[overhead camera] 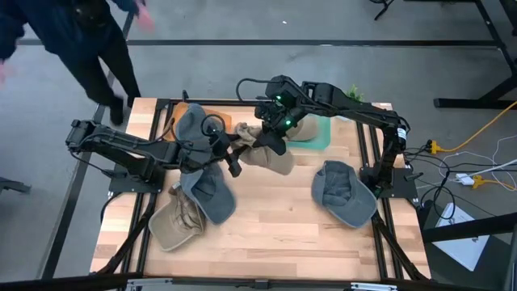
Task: Pick & Place hat
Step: Put the right brown cap into the green bin
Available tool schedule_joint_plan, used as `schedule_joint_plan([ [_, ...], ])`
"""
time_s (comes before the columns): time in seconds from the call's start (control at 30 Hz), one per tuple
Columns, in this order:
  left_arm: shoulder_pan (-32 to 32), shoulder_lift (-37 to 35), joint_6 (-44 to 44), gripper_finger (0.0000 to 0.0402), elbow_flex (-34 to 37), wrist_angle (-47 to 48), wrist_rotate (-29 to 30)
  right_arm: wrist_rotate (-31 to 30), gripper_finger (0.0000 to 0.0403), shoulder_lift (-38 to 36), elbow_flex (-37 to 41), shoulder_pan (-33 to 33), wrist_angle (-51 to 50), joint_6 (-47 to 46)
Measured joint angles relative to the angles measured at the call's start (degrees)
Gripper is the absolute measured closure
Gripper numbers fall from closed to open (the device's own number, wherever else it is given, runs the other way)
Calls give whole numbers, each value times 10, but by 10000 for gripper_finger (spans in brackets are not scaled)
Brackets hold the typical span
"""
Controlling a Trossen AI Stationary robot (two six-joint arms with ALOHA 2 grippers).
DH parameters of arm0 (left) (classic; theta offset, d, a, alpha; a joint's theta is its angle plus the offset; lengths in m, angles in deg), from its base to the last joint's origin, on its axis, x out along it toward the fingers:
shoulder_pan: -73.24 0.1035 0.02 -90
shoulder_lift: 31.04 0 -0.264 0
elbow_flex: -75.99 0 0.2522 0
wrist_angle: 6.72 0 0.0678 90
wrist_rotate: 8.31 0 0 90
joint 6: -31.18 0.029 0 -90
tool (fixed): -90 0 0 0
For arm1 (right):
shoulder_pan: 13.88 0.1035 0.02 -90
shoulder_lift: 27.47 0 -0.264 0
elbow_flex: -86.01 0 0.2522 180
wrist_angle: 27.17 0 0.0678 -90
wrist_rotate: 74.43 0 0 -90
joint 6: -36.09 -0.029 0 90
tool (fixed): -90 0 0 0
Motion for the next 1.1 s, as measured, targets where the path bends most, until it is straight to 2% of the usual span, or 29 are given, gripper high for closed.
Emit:
schedule_joint_plan([
  [0.33, -1, -6, -3, 386, 0, -4, -144, -54, 392, 0, 0, -5, -80, 67],
  [0.6, 0, -21, -65, 386, 0, -4, -267, -70, 378, 0, 0, -4, -92, 111],
  [0.77, 0, -29, -112, 390, 0, 6, -330, -78, 330, 0, 0, -6, -104, 134],
  [0.97, 0, -33, -168, 387, 0, 28, -379, -77, 261, 0, 0, -5, -123, 173],
  [1.1, 0, -34, -196, 391, 0, 32, -398, -80, 229, 0, 0, -5, -150, 217],
])
